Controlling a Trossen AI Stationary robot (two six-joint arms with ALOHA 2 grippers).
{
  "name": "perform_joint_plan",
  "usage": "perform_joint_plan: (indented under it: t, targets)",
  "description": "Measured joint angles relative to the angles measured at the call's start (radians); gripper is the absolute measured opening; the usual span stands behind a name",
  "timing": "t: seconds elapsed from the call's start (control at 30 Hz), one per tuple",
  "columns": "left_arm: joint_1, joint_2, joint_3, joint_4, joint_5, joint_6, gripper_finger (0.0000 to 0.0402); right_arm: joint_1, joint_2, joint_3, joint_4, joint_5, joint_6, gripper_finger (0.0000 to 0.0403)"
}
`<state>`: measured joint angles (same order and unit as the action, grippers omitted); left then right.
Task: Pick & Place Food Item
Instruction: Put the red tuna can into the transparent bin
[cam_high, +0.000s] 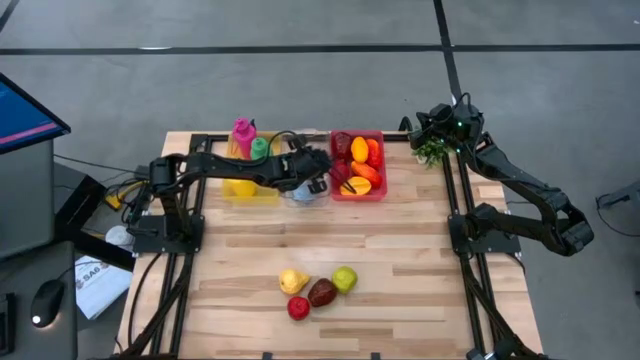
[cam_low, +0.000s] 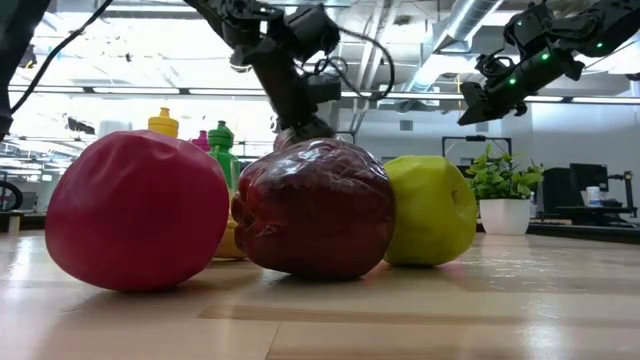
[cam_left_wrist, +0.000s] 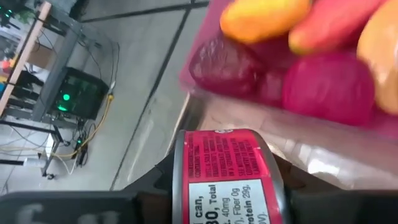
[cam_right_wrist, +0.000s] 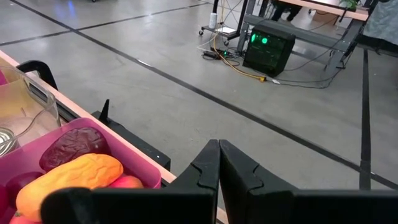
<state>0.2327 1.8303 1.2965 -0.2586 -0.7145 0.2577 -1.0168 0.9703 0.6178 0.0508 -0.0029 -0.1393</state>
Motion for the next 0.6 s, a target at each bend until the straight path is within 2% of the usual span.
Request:
perform_joint_plan:
  t: [0.23,0.33,0.47,0.6]
  targets:
    - [0.017,0.001,-0.020,0.011,0.000,0.000,0.0113,0.000,0.000,0.000,-0.003,0.000,0.000,0.0003]
    - [0.017,0.002,-0.020,0.022,0.016,0.000,0.0126,0.000,0.000,0.000,-0.004,0.000,0.000,0.0003]
    - [0.015,0.051,-0.020,0.022,0.040,0.011,0.0119,0.000,0.000,0.000,-0.006,0.000,0.000,0.0003]
    - [0.015,0.099,-0.021,0.053,0.046,0.089,0.0113,-0.001,0.000,0.000,-0.007,0.001,-0.001,0.0003]
